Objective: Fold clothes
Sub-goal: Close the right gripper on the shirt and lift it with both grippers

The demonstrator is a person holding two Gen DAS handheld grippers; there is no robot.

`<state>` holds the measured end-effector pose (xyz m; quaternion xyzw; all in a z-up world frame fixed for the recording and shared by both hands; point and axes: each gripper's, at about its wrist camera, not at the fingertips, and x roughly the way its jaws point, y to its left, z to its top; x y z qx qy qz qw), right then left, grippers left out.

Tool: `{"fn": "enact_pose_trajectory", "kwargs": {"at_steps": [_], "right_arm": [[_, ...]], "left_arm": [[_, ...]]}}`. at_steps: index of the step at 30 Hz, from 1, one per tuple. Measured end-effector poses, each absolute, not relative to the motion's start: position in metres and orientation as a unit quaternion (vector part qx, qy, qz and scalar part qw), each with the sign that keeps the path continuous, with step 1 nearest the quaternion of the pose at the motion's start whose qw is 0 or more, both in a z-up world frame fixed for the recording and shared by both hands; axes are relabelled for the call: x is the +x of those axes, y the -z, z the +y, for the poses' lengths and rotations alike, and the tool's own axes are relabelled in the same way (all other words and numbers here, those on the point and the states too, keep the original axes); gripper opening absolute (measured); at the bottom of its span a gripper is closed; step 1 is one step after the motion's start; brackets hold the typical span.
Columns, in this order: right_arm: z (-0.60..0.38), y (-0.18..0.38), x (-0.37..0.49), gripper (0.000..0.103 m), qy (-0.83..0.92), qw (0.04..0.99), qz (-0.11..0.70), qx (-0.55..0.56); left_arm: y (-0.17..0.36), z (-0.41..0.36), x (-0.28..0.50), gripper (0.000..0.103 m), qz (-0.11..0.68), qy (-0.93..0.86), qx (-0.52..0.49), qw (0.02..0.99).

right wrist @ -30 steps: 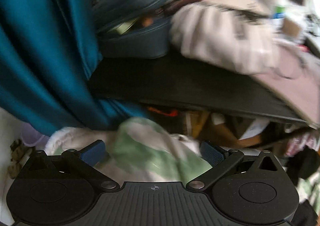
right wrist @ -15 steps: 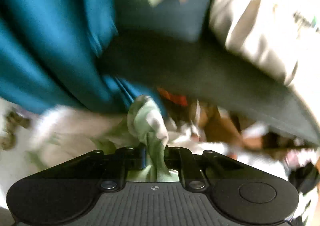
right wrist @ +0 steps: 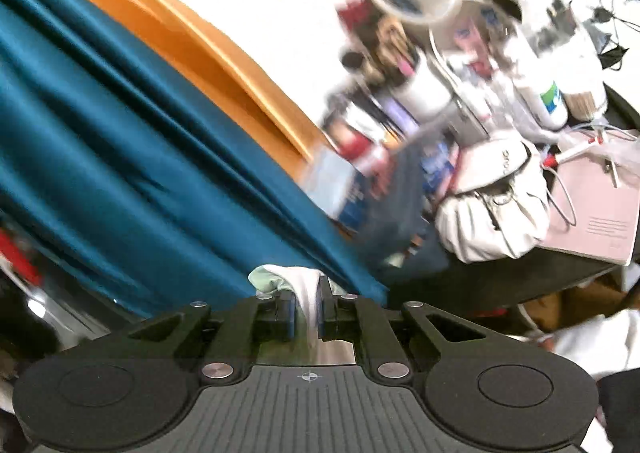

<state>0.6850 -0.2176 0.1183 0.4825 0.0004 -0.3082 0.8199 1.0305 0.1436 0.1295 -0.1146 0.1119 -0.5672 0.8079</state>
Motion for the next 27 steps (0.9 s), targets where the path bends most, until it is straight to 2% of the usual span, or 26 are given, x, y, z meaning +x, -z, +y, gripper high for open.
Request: {"fn": "enact_pose_trajectory", "kwargs": {"at_steps": [4, 8, 11, 13, 14, 16, 20, 22, 27], "right_arm": [[-0.177, -0.067, 0.671, 0.01, 0.284, 0.775, 0.061, 0.561], [-0.145, 0.04, 0.684, 0.018, 0.275, 0.687, 0.173, 0.65], [-0.134, 0.103, 0.691, 0.028, 0.293, 0.632, 0.246, 0.674], [-0.129, 0.137, 0.693, 0.041, 0.301, 0.601, 0.284, 0.683], [-0.129, 0.146, 0.692, 0.042, 0.309, 0.592, 0.284, 0.688], [-0.129, 0.161, 0.691, 0.056, 0.316, 0.583, 0.278, 0.695], [-0.126, 0.181, 0.701, 0.06, 0.298, 0.578, 0.289, 0.703], [-0.113, 0.187, 0.709, 0.066, 0.29, 0.577, 0.301, 0.702], [-0.087, 0.207, 0.733, 0.068, 0.256, 0.572, 0.304, 0.718]], "left_arm": [[-0.135, 0.148, 1.022, 0.003, 0.099, 0.56, -0.108, 0.815], [-0.089, 0.147, 1.02, 0.003, 0.179, 0.536, -0.053, 0.824], [-0.052, 0.158, 1.032, 0.003, 0.25, 0.503, -0.028, 0.827], [-0.034, 0.167, 1.04, 0.003, 0.283, 0.478, -0.023, 0.831], [-0.031, 0.171, 1.044, 0.003, 0.293, 0.47, -0.022, 0.833], [-0.033, 0.176, 1.046, 0.003, 0.294, 0.465, -0.02, 0.835], [-0.038, 0.187, 1.05, 0.003, 0.295, 0.455, -0.015, 0.84], [-0.042, 0.188, 1.048, 0.003, 0.289, 0.456, -0.012, 0.842], [-0.043, 0.194, 1.033, 0.003, 0.273, 0.469, -0.008, 0.84]]}}
